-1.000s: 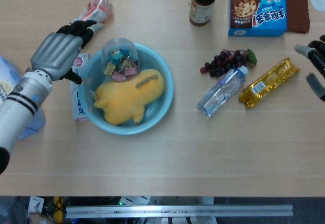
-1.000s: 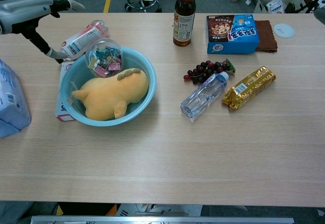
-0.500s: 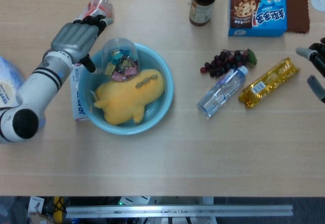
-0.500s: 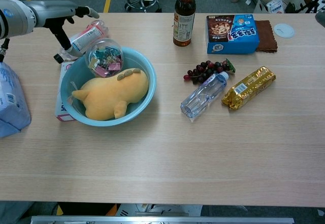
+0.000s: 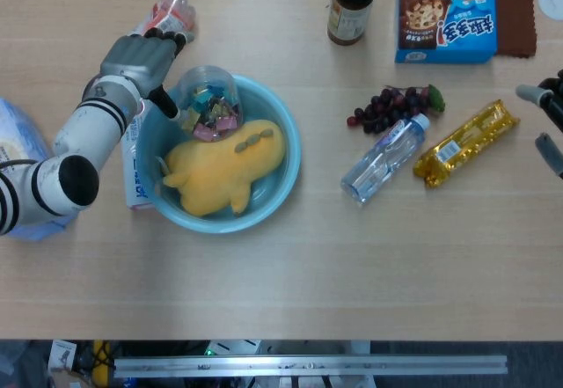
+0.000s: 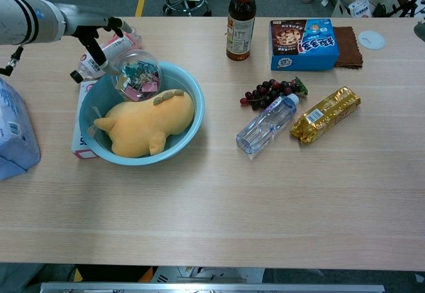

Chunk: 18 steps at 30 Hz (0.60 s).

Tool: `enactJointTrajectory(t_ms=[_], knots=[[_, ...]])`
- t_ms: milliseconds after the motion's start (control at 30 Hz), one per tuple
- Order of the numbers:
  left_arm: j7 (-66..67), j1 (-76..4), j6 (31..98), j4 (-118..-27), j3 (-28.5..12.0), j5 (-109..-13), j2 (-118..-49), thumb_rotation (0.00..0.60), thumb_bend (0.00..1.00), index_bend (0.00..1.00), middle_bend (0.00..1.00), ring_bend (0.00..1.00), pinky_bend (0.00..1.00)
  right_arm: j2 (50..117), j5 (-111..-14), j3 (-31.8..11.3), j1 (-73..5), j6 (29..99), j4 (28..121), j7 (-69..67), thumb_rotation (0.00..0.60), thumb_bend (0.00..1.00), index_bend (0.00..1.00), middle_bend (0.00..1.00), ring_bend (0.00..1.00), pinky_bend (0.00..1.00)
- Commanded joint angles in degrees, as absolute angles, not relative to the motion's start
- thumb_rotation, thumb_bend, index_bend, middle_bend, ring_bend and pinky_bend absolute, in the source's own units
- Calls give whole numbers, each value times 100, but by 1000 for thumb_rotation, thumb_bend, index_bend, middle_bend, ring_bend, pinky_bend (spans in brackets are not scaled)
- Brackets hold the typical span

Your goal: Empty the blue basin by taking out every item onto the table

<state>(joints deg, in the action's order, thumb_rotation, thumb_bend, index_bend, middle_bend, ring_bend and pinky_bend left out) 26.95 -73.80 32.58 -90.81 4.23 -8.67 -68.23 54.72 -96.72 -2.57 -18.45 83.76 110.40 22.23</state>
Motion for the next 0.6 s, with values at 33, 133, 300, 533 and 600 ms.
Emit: enactJointTrajectory(t_ms=[33,133,300,533,600], knots=[[2757,-7655,3197,-9029,651,-519,-6873,427,165,14,103,51,149,5483,-9689,-276,-1832,8362,11021,2193,600,287,310,400,287,453],[2744,-7791,3216,-9060,747,-378,-6868,398,165,14,105,52,154,5497,-9707,-299,-1820,8332,11005,2163,600,288,310,399,287,453],[2651,-7906,3164,-9136,814,-303,-6839,368,165,14,107,53,158,5511,-9747,-325,-1786,8321,10993,2137,600,287,310,400,287,453],[2628,-8053,3216,-9087,982,-259,-7000,363,165,20,115,58,162,5514,-9755,-344,-1713,8316,10952,2086,600,288,310,399,287,453],[2627,-8088,3244,-9075,1014,-240,-7049,363,166,36,125,64,165,5515,-9754,-352,-1694,8323,10935,2065,600,288,310,400,287,453]])
